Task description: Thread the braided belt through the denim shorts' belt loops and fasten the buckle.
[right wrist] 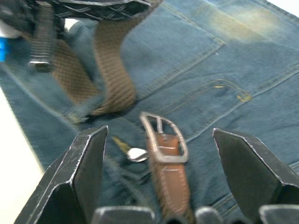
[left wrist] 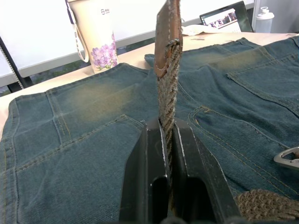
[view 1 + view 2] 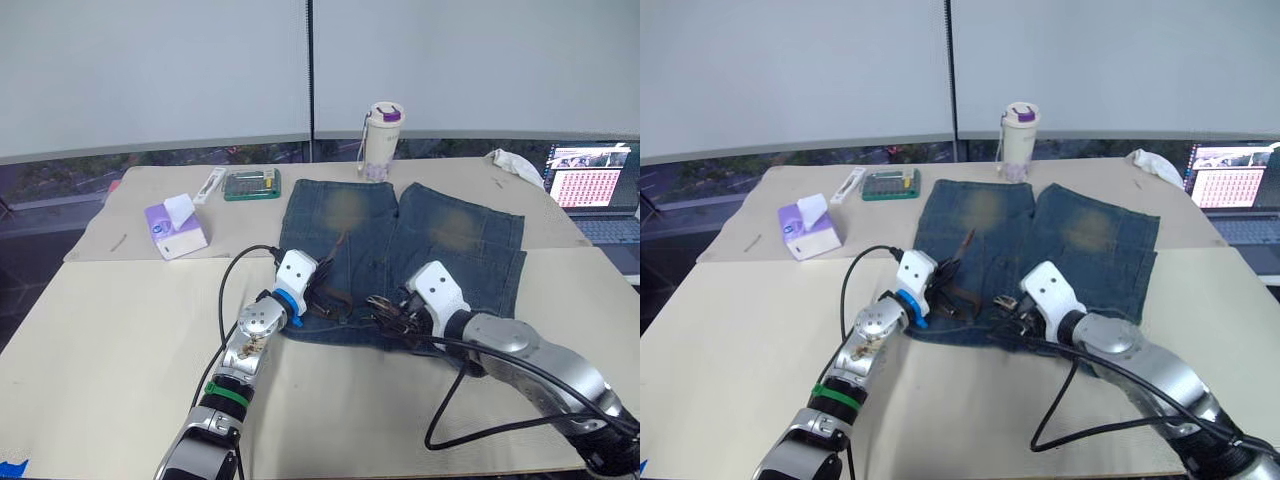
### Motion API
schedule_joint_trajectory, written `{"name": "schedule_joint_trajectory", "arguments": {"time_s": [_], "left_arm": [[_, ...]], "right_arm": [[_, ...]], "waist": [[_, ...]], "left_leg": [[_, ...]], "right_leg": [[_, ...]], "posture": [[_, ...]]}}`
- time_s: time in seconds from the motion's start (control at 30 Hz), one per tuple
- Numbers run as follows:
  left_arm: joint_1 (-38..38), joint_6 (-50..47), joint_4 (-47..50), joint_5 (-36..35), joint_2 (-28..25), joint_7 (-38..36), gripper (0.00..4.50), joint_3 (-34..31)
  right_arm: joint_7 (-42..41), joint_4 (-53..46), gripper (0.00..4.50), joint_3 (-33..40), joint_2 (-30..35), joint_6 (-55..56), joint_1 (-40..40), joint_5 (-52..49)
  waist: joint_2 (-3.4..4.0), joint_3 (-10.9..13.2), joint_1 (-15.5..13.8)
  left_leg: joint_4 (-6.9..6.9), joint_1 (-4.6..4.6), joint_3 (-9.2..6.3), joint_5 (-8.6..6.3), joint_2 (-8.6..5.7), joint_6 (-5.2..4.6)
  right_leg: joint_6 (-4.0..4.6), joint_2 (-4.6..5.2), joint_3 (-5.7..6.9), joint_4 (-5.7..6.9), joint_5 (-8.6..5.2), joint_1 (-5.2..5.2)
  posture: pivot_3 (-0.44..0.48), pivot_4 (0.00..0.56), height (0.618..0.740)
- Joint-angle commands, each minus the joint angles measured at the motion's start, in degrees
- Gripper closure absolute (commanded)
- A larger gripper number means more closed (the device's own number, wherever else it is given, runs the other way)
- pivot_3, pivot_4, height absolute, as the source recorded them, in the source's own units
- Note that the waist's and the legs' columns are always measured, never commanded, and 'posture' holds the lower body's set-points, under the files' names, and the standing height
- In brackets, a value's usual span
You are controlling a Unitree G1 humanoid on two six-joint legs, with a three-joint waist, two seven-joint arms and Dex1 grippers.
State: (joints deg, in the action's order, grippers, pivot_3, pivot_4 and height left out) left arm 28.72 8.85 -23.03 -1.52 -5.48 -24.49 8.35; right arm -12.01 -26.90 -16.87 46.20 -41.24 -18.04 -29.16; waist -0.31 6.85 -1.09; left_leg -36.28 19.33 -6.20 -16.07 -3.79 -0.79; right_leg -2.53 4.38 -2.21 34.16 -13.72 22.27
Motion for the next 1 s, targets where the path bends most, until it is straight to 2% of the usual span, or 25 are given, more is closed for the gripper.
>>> {"name": "schedule_joint_trajectory", "arguments": {"time_s": [0.03, 0.07, 0.1, 0.2, 0.3, 0.43, 0.47, 0.63, 0.7, 0.8, 1.0], "left_arm": [[0.00, 1.01, 2.40, 0.53, -0.12, -0.14, 4.50, 0.35], [-0.07, 1.12, 2.50, 0.69, -0.13, -0.17, 4.50, 0.51], [-0.14, 1.32, 2.65, 0.92, -0.19, -0.29, 4.50, 0.76], [-0.29, 1.41, 2.82, 1.09, -0.25, -0.33, 4.50, 0.93], [-0.48, 1.47, 2.76, 1.29, -0.37, -0.40, 4.50, 0.94], [-0.94, 1.24, 3.23, 1.72, -0.72, -1.05, 4.50, 1.54], [-1.06, 1.05, 3.37, 1.84, -0.90, -1.43, 4.50, 1.83], [-2.19, 0.61, 3.97, 1.76, -1.75, -3.97, 4.50, 3.09], [-3.16, -0.24, 3.94, 2.17, -2.67, -6.40, 4.50, 4.61], [-4.03, -0.21, 4.35, 3.63, -4.35, -9.39, 4.50, 7.16], [-3.38, -1.11, 3.54, 5.19, -4.86, -10.00, 4.50, 8.52]], "right_arm": [[-0.94, 0.82, 0.55, -0.92, -1.41, -2.33, -1.20, 4.85], [-1.09, 1.05, 0.55, -0.97, -1.93, -2.97, -1.10, 5.72], [-1.04, 1.14, 0.77, -0.70, -2.65, -4.39, -0.86, 5.90], [-1.72, 0.96, 1.65, -0.36, -3.57, -6.89, -0.09, 7.45], [-0.96, 0.41, 2.87, 1.47, -5.19, -9.41, 1.02, 8.05], [-0.40, -0.84, 4.25, 5.69, -8.39, -11.54, 1.91, 7.42], [-0.04, -1.22, 4.46, 6.99, -9.38, -11.61, 2.08, 7.37], [2.23, -2.03, 4.46, 13.20, -15.54, -11.14, 3.24, 7.76], [2.02, -1.77, 4.46, 13.09, -15.53, -8.56, 4.06, 10.15], [2.78, -2.03, 4.46, 15.48, -18.99, -8.19, 4.41, 9.16], [2.50, -2.76, 4.46, 15.85, -20.60, -7.90, 3.54, 10.25]], "waist": [[0.04, -0.03, -0.04], [0.05, -0.04, -0.07], [0.06, -0.05, -0.05], [0.12, -0.08, -0.06], [0.15, -0.12, -0.07], [0.16, -0.16, -0.05], [0.15, -0.17, -0.06], [0.19, -0.20, 0.05], [0.21, -0.21, 0.03], [0.24, -0.22, 0.17], [0.24, -0.23, 0.21]], "left_leg": [[0.00, 0.00, -0.01, 0.01, 0.00, 0.01], [0.00, 0.01, -0.02, 0.01, 0.00, 0.02], [0.00, 0.01, -0.01, 0.01, -0.01, 0.02], [0.00, 0.00, -0.02, 0.00, 0.00, 0.00], [0.00, 0.00, -0.02, -0.01, -0.01, -0.01], [0.00, -0.02, -0.02, -0.01, -0.01, -0.03], [0.00, -0.02, -0.03, -0.01, -0.01, -0.03], [0.00, -0.01, -0.03, -0.02, -0.02, -0.03], [0.00, -0.02, -0.03, -0.04, -0.04, -0.06], [0.01, -0.05, -0.05, -0.06, -0.14, -0.10], [0.01, -0.07, -0.09, -0.07, -0.20, -0.13]], "right_leg": [[0.00, 0.00, 0.01, 0.00, 0.00, 0.00], [0.00, 0.00, 0.01, 0.00, 0.00, 0.00], [0.01, 0.01, 0.00, 0.00, 0.00, 0.01], [0.02, 0.01, -0.01, 0.01, 0.01, 0.01], [0.02, 0.01, -0.01, 0.02, 0.01, 0.00], [0.02, 0.00, -0.02, 0.03, 0.02, 0.00], [0.02, 0.00, -0.02, 0.04, 0.02, 0.00], [0.03, 0.00, -0.04, 0.07, 0.02, 0.02], [0.03, 0.01, -0.04, 0.10, 0.02, 0.03], [0.03, 0.02, -0.03, 0.14, 0.02, 0.05], [0.03, 0.06, -0.04, 0.29, 0.02, 0.08]], "posture": [[0.000, 0.150, 0.740], [0.000, 0.150, 0.740], [0.000, 0.150, 0.740], [0.000, 0.150, 0.740], [0.000, 0.150, 0.740], [0.000, 0.150, 0.740], [0.000, 0.150, 0.740], [0.000, 0.150, 0.740], [0.000, 0.150, 0.740], [0.000, 0.150, 0.740], [0.000, 0.150, 0.740]]}}
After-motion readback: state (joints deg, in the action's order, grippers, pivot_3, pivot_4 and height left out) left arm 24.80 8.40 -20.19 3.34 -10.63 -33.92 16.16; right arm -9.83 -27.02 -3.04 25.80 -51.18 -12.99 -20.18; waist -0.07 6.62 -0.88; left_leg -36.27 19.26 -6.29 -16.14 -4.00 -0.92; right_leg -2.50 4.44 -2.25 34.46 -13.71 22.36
